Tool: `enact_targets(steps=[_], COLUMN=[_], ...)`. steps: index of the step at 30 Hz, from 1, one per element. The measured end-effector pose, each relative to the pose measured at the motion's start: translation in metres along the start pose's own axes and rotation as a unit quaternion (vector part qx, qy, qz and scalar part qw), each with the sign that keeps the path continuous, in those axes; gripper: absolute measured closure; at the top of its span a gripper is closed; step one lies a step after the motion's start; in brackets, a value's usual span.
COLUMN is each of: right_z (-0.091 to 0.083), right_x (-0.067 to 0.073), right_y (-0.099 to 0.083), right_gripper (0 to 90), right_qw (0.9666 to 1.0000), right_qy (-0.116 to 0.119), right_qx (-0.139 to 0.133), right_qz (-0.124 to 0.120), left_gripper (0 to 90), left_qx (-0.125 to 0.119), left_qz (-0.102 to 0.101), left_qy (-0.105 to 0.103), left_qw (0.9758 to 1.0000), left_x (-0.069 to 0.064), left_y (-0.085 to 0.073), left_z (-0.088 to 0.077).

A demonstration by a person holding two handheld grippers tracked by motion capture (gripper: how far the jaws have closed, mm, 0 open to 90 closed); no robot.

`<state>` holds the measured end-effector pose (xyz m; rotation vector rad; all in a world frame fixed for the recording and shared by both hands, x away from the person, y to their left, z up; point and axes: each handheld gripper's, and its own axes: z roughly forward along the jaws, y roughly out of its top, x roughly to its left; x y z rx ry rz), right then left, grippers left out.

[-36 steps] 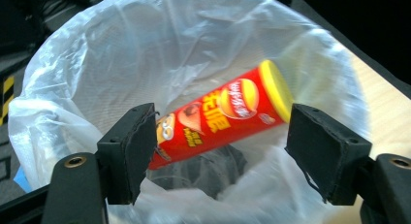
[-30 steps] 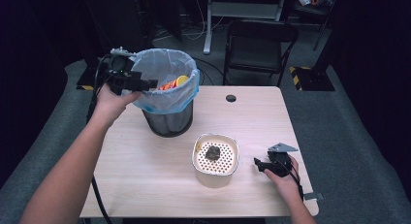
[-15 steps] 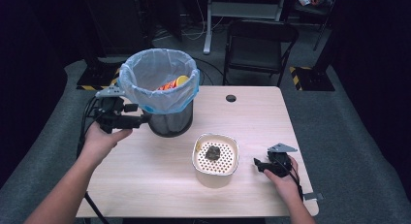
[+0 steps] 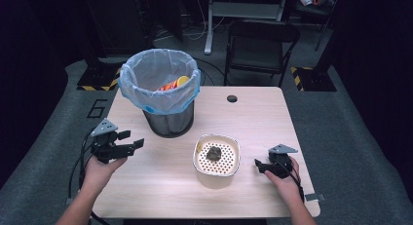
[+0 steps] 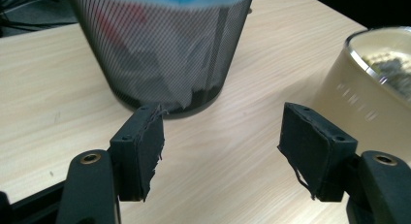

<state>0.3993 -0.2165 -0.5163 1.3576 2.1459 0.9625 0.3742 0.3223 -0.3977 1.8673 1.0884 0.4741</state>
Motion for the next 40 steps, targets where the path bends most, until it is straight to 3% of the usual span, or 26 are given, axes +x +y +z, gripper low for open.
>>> enact_targets(steps=[3,11,15,18,25,29,35,38,39,40], right_z=[-0.001,0.000,0.000,0.000,0.002,0.001,0.002,0.002,0.002,0.002], right_x=[-0.001,0.000,0.000,0.000,0.002,0.002,0.002,0.002,0.001,0.001], right_y=[0.000,0.000,0.000,0.000,0.000,0.000,0.000,0.000,0.000,0.000], right_gripper=[31.2,31.1,31.1,31.1,31.1,31.1,31.0,30.6,29.9,29.4], right_qw=[1.0000,1.0000,1.0000,1.0000,0.9999,0.9998,0.9998,0.9998,0.9997,0.9997], right_qy=[0.001,-0.002,-0.003,-0.004,-0.002,-0.003,-0.007,-0.007,-0.012,-0.017], right_qx=[0.002,-0.001,-0.001,-0.001,-0.002,-0.003,-0.005,-0.005,-0.008,-0.009], right_qz=[-0.002,-0.003,-0.003,-0.004,-0.012,-0.018,-0.015,-0.016,-0.018,-0.017], left_gripper=[31.5,30.9,30.4,30.3,30.3,30.3,30.8,30.7,30.7,30.8], left_qx=[0.004,0.014,0.023,0.035,0.055,0.074,0.064,0.065,0.069,0.071], left_qz=[-0.013,-0.038,-0.039,-0.054,-0.062,-0.044,-0.060,-0.049,-0.055,-0.044], left_qy=[0.000,0.009,0.016,0.020,0.034,0.051,0.049,0.058,0.059,0.067], left_qw=[0.9999,0.9992,0.9989,0.9978,0.9960,0.9950,0.9949,0.9949,0.9944,0.9942], left_x=[0.006,0.019,0.024,0.030,0.039,0.042,0.047,0.052,0.052,0.053], left_y=[-0.025,-0.061,-0.080,-0.093,-0.106,-0.110,-0.116,-0.120,-0.121,-0.121], left_z=[0.006,0.014,0.019,0.023,0.028,0.032,0.036,0.038,0.039,0.039])
